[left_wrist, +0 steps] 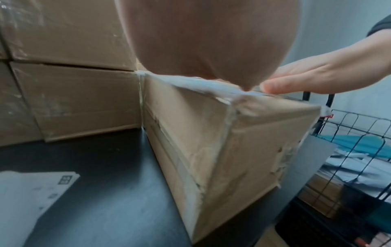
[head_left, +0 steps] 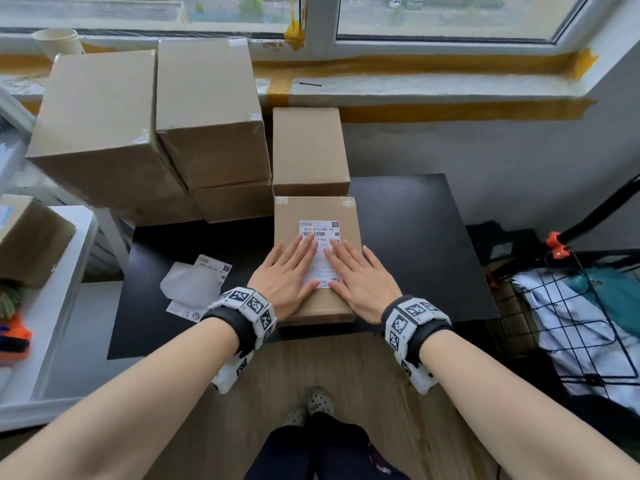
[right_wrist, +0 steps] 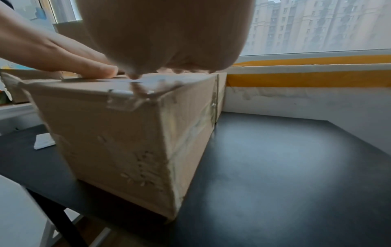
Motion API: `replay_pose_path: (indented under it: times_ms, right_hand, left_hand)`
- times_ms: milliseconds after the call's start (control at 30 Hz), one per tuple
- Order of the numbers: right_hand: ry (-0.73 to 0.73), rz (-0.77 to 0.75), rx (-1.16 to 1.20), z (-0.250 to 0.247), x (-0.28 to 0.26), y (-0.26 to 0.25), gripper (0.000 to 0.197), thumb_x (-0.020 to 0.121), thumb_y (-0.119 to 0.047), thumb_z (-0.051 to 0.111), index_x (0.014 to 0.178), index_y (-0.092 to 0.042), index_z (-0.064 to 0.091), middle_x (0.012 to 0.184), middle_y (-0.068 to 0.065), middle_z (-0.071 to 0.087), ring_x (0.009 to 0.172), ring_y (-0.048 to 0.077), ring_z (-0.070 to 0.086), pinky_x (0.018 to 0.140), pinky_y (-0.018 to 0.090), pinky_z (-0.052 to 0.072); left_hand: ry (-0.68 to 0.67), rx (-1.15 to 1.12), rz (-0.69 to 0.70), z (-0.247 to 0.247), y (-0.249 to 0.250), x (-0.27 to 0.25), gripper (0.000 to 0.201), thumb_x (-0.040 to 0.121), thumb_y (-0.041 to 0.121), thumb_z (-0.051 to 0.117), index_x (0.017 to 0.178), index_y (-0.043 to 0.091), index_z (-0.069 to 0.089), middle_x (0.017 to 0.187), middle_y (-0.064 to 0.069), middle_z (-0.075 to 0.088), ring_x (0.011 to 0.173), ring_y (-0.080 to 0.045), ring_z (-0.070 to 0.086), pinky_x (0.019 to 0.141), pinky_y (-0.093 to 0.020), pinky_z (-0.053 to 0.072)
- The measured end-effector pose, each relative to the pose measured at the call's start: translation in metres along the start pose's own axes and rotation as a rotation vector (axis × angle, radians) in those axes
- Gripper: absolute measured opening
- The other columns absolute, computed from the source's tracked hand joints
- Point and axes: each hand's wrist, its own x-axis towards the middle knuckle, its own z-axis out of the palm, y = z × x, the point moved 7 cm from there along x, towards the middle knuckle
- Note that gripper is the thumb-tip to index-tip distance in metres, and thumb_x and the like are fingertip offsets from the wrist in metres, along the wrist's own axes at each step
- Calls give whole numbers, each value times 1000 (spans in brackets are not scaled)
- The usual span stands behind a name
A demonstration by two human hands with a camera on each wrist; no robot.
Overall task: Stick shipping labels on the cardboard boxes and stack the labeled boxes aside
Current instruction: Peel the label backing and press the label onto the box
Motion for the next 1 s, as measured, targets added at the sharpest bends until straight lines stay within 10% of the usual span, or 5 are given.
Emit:
replay_pose_path:
  times_ms: [833, 1000]
  right_hand:
    - [27, 115, 85, 4, 11, -6, 61, 93, -48, -1, 150, -27, -7, 160, -5, -11, 147, 13, -9, 120, 38, -5]
    - [47, 193, 187, 5, 11, 7, 55, 101, -42, 14, 150, -29, -6, 159, -6, -14, 146, 11, -12, 120, 37, -5]
  left_hand:
    - [-2, -19, -63, 7, -5, 1, 81, 77, 54, -15, 149, 16, -12, 159, 0, -14, 146, -12, -15, 118, -34, -9]
    - [-5, -134, -193, 8, -21, -3, 63, 99, 45, 12, 149, 17, -13, 158, 1, -18, 146, -13, -16, 120, -34, -5]
